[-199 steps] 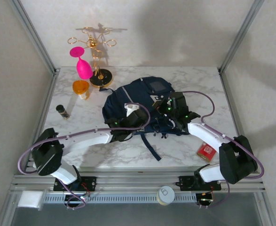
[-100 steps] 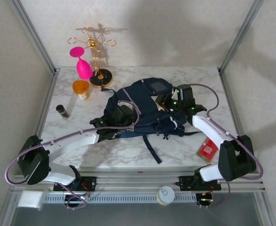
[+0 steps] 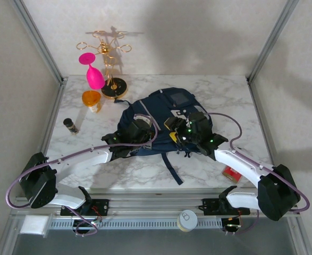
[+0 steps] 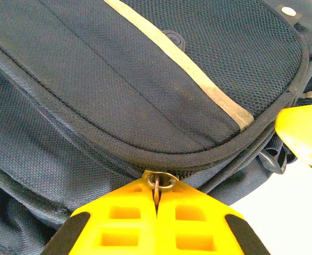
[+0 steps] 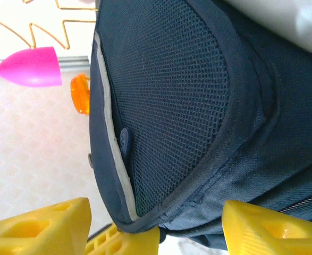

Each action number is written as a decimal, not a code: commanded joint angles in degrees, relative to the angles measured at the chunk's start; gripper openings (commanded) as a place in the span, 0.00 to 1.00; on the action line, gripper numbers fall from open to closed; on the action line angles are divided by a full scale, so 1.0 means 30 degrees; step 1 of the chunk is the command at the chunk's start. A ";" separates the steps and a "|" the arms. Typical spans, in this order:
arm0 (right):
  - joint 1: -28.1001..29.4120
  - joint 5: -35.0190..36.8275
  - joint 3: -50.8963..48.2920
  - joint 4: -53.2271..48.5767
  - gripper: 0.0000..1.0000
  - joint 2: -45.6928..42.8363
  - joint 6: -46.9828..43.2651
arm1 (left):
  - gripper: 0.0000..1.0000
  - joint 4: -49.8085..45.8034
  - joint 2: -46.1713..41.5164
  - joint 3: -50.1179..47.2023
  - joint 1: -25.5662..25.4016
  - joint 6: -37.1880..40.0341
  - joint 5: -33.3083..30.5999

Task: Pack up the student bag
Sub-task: Unzip the student bag at the center of the table.

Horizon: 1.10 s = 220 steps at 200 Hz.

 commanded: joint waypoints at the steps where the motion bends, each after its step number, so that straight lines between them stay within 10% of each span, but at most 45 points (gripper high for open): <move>1: 0.0591 0.2540 0.0393 0.1196 0.64 0.0598 0.2548 | 0.00 0.0783 0.0098 0.0063 0.0205 0.0506 -0.0172; 61: 0.0701 0.4590 0.1571 0.2822 0.41 0.2690 0.2062 | 0.00 0.0634 0.0608 0.0267 0.0205 0.0743 0.0507; 115: 0.0705 0.1879 0.2608 0.4131 0.00 0.4685 -0.1408 | 0.00 0.0004 0.0601 0.0209 0.0200 0.0174 0.0282; 163: -0.0203 -0.1649 0.3094 0.1075 0.00 0.3962 -0.7663 | 0.00 -0.0358 -0.0310 -0.0370 -0.0869 -0.1445 0.1973; 220: -0.6100 -0.6817 0.4078 -0.4858 0.00 0.2902 -1.5361 | 0.00 -0.3318 0.0361 -0.0255 -0.2168 -0.3273 -0.0232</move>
